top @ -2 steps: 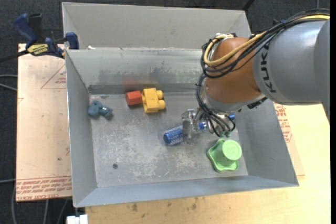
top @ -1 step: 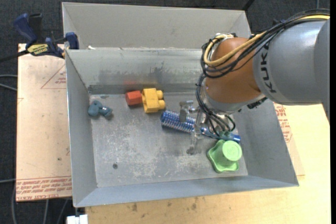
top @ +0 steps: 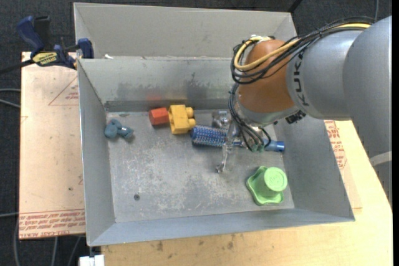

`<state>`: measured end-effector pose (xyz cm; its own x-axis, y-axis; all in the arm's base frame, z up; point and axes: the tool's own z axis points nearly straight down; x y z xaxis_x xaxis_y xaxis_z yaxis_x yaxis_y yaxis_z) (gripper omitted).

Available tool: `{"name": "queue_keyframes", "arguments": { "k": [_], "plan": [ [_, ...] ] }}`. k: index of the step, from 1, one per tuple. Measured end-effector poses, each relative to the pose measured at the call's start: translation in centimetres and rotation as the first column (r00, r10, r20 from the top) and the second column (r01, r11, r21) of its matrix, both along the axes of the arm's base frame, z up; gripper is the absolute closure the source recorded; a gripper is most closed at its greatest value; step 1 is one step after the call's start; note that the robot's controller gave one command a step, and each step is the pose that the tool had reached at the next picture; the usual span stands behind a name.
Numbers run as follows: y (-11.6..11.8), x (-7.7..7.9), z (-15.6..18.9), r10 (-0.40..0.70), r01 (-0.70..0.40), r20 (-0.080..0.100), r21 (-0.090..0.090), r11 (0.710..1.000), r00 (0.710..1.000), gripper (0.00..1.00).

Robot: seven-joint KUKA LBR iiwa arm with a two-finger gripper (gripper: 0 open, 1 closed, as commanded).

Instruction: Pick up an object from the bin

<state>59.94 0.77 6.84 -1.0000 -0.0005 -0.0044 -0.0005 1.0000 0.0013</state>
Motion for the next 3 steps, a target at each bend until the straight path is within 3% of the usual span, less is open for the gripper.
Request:
{"name": "queue_keyframes", "arguments": {
  "k": [1, 2, 3],
  "plan": [
    [0.1, -0.1, 0.1, 0.000, 0.000, -0.004, 0.000, 1.000, 1.000, 1.00],
    [-0.6, -2.6, 11.7, -0.014, 0.014, 0.004, 0.000, 1.000, 1.000, 1.00],
    [0.1, -3.5, 20.4, 0.018, -0.018, 0.006, -0.001, 1.000, 1.000, 1.00]
  ]
}}
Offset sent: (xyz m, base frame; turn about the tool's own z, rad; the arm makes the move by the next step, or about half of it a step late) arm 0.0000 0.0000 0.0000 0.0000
